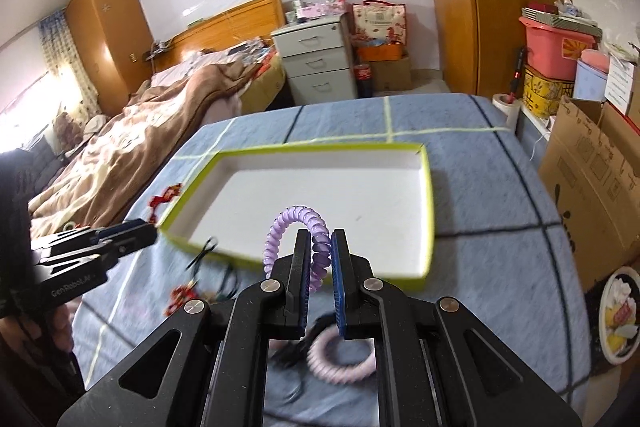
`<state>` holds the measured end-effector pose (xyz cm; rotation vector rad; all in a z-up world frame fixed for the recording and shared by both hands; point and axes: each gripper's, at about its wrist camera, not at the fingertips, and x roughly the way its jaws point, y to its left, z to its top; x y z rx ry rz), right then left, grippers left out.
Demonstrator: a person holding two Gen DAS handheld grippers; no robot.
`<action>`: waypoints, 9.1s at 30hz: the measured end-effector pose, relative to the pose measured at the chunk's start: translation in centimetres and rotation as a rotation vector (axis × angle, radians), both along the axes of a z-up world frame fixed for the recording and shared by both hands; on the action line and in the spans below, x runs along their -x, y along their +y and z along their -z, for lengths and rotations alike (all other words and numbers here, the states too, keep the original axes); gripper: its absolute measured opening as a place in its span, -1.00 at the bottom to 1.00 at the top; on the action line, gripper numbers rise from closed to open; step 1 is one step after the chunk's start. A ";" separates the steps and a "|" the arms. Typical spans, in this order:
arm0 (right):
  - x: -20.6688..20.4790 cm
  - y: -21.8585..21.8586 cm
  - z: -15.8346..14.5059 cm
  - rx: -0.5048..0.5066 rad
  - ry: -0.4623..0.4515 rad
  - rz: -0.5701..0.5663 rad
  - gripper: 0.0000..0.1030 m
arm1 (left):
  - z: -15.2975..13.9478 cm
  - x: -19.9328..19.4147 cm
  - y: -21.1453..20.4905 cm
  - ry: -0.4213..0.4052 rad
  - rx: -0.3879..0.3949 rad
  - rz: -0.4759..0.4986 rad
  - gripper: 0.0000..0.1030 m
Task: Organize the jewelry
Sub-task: 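Lift the red tassel with the left gripper while the right carries the purple hair tie over the box, then open both grippers to drop the tassel and hair tie into the box, then move both grippers back over the remaining jewelry, then close the right gripper on the light blue coiled hair tie, then lower the left gripper onto the red knotted ornament and close, then carry the red ornament with the left gripper while the right carries the blue hair tie into the box, then open both grippers to release the ornament and blue hair tie in the box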
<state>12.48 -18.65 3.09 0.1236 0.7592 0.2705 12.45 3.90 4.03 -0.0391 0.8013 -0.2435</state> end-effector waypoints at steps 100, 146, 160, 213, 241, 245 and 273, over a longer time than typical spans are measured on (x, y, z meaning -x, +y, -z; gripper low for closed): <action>4.8 -7.1 5.6 0.145 0.161 0.101 -0.20 | 5.3 7.1 4.7 0.110 0.174 -0.125 0.19; 5.7 -6.5 4.0 0.110 0.074 0.111 -0.81 | 6.4 3.8 -0.5 0.136 -0.076 -0.060 0.18; 5.8 -5.9 3.6 0.098 0.063 0.099 -0.81 | 6.2 3.8 0.0 0.130 -0.044 -0.058 -0.47; -4.4 0.6 -0.6 0.045 0.014 -0.084 -0.81 | 0.5 -2.4 1.3 0.044 0.054 -0.042 -0.59; -13.3 4.5 5.1 0.123 0.197 -0.152 -0.81 | 5.0 -7.0 0.6 0.167 0.028 -0.044 -0.58; -13.5 4.7 5.5 0.126 0.205 -0.153 -0.81 | 5.1 -7.1 0.3 0.170 0.024 -0.038 -0.58; -12.6 4.1 4.7 0.084 0.181 -0.134 -0.28 | 3.7 -5.8 0.4 0.128 0.058 -0.039 -0.12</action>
